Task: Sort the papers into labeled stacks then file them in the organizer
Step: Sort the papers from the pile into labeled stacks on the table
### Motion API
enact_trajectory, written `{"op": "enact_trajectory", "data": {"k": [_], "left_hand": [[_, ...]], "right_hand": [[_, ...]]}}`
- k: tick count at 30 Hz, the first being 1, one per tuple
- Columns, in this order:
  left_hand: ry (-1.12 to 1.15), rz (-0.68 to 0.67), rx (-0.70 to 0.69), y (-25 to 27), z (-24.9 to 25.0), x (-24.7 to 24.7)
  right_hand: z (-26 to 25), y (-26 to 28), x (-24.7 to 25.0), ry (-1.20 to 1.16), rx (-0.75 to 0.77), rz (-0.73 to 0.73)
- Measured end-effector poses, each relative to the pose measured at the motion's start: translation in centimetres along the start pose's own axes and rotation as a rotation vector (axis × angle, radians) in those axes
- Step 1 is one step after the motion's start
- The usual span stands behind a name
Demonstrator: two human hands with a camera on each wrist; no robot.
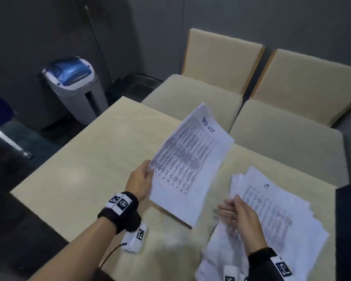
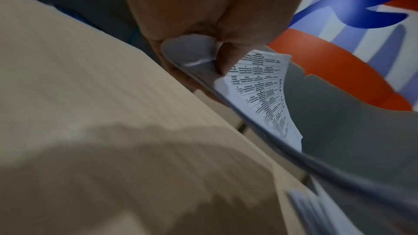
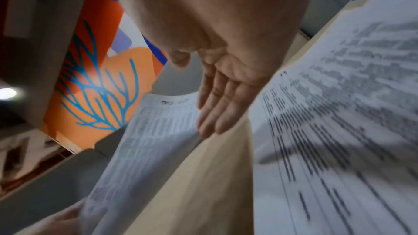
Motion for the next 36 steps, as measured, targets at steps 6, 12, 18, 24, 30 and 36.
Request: {"op": "enact_trajectory", "data": {"k": [6, 12, 18, 24, 30, 36], "left_hand": [[-0.192, 0.078, 0.159, -7.7, -9.0, 12.4], [-0.280, 0.025, 0.263, -17.2, -12.7, 19.9], [-0.313, -0.039, 0.297, -23.3, -13.8, 23.2], [-0.342, 0.030, 0.316, -26.2, -14.6, 21.6], [-0.429, 0.118, 0.371, -26.6, -13.7, 20.8], [-0.550, 0.230, 0.089, -23.4, -8.2, 17.5]], "right_hand": [[5.2, -2.5, -7.4, 0.267, -0.123, -0.024], [8.7, -4.2, -14.6, 0.513, -0.188, 0.058], [7.7, -2.8, -15.9, 0.504, -0.214, 0.228], [3.6, -2.5, -15.6, 0.325, -0.228, 0.235], [1.9, -1.8, -13.1, 0.234, -0.218, 0.348], [1.1, 0.5, -8.6, 0.164, -0.058, 0.478]]}}
Point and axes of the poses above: each hand's wrist, its own y-axis away from the middle knuckle, its own x-axis out of the back of the hand, z = x × y, the point moved 1 cm from there along -y, towards the middle knuckle, and after that the axes turned 7 degrees about -z, right-handed, at the moved point
